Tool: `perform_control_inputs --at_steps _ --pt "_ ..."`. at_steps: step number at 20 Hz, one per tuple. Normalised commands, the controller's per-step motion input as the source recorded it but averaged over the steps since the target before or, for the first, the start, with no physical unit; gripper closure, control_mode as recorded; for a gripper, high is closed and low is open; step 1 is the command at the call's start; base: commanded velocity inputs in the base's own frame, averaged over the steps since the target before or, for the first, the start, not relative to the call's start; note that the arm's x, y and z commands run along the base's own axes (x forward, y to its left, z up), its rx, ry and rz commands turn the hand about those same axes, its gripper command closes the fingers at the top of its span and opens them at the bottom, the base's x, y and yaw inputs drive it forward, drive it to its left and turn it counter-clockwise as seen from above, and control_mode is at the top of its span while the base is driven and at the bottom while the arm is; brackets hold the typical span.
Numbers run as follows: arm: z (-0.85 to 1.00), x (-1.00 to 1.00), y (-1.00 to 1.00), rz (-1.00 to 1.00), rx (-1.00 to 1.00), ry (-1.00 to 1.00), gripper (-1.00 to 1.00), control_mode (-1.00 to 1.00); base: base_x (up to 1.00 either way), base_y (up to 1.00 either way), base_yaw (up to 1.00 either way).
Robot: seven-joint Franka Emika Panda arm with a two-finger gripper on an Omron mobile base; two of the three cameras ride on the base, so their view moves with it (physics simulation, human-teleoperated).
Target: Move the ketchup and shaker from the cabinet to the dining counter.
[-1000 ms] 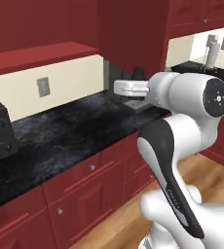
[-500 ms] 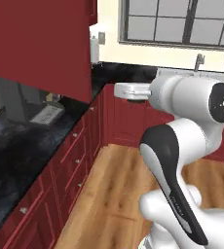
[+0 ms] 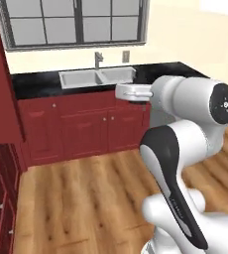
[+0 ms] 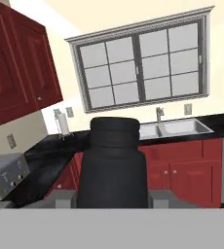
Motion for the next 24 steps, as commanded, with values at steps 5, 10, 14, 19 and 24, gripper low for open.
perform_control_inputs --at_steps 5,10,14,19,24 --pt "0.0 0.0 0.0 0.0 0.0 0.0 1.0 1.0 -0.28 -0.59 -0.68" --pt "0.0 0.0 0.0 0.0 0.0 0.0 1.0 1.0 -0.38 -0.74 -0.59" --pt "0.0 0.0 0.0 0.0 0.0 0.0 1.0 1.0 -0.41 -0.72 -0.55" --pt "0.0 0.0 0.0 0.0 0.0 0.0 1.0 1.0 -0.43 -0.69 -0.53" --pt "0.0 0.0 0.0 0.0 0.0 0.0 1.0 1.0 -0.42 -0.66 -0.55"
